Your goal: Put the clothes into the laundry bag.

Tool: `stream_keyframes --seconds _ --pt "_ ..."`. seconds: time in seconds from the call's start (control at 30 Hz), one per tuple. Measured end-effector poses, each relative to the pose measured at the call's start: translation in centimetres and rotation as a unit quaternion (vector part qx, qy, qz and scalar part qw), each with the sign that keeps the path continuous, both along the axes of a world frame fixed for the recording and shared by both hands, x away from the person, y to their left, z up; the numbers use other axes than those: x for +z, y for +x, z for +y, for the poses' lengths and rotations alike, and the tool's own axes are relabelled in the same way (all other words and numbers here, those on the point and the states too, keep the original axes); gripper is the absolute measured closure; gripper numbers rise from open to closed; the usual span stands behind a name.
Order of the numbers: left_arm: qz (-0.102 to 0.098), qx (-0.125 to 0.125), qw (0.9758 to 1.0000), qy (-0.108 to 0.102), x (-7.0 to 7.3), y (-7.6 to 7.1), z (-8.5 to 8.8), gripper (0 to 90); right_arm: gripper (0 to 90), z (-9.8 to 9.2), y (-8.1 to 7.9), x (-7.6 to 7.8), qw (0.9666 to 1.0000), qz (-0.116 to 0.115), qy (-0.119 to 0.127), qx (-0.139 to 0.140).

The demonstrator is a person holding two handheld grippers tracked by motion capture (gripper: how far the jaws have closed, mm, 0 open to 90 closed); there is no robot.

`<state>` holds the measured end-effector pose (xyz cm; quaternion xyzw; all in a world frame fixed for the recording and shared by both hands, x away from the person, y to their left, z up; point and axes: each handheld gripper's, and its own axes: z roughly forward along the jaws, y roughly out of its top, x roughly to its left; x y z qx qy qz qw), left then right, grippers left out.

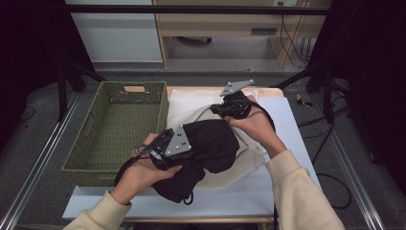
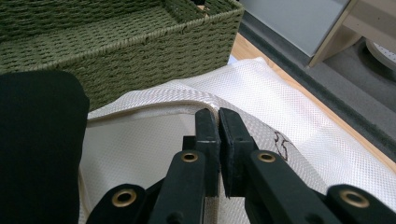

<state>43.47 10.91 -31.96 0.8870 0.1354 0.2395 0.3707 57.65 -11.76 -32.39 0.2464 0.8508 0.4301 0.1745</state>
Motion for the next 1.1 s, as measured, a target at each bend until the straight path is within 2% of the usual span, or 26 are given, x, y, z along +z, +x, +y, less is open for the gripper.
stream_keyframes --seconds 0.07,0.33,0.37,0.5,0.57,0.7,0.8,0.93,1.0,1.07,1.1 --pt "0.007 -0.006 0.9999 0.007 -0.4 0.1 -0.2 64.0 87.2 0.0 0.0 0.0 1.0000 0.000 -0.001 0.001" --pt "0.019 -0.002 0.9998 0.011 -1.4 0.6 -1.0 63.9 87.3 0.1 0.0 0.1 1.0000 -0.001 -0.004 0.002" --pt "0.017 0.005 0.9996 0.022 -1.8 0.7 -1.5 63.8 87.2 0.1 0.0 0.1 1.0000 -0.001 -0.005 0.002" --pt "0.022 0.014 0.9993 0.025 -2.4 1.4 -1.9 63.8 87.2 0.1 0.0 0.1 1.0000 -0.001 -0.005 0.003" --pt "0.023 0.027 0.9987 0.035 -3.1 2.1 -2.4 63.7 87.2 0.0 -0.1 0.2 1.0000 -0.002 -0.004 0.004" --pt "0.029 0.033 0.9985 0.032 -3.7 2.7 -2.8 63.7 87.3 -0.1 -0.1 0.2 1.0000 -0.002 -0.005 0.005" --pt "0.032 0.048 0.9977 0.036 -4.5 3.3 -3.3 63.6 87.2 -0.1 -0.2 0.1 1.0000 -0.002 -0.006 0.006" --pt "0.033 0.058 0.9969 0.041 -4.8 3.5 -3.5 63.6 87.3 0.0 -0.2 0.1 1.0000 -0.002 -0.008 0.006" --pt "0.034 0.065 0.9966 0.037 -5.0 3.7 -3.7 63.5 87.3 0.0 -0.3 0.0 0.9999 -0.002 -0.008 0.006" --pt "0.027 0.083 0.9951 0.047 -5.3 3.9 -4.0 63.2 87.3 0.1 -0.5 0.0 0.9999 -0.004 -0.009 0.010" --pt "0.027 0.083 0.9951 0.047 -5.3 3.9 -4.0 63.0 87.3 0.1 -0.5 0.0 0.9999 -0.004 -0.009 0.010"
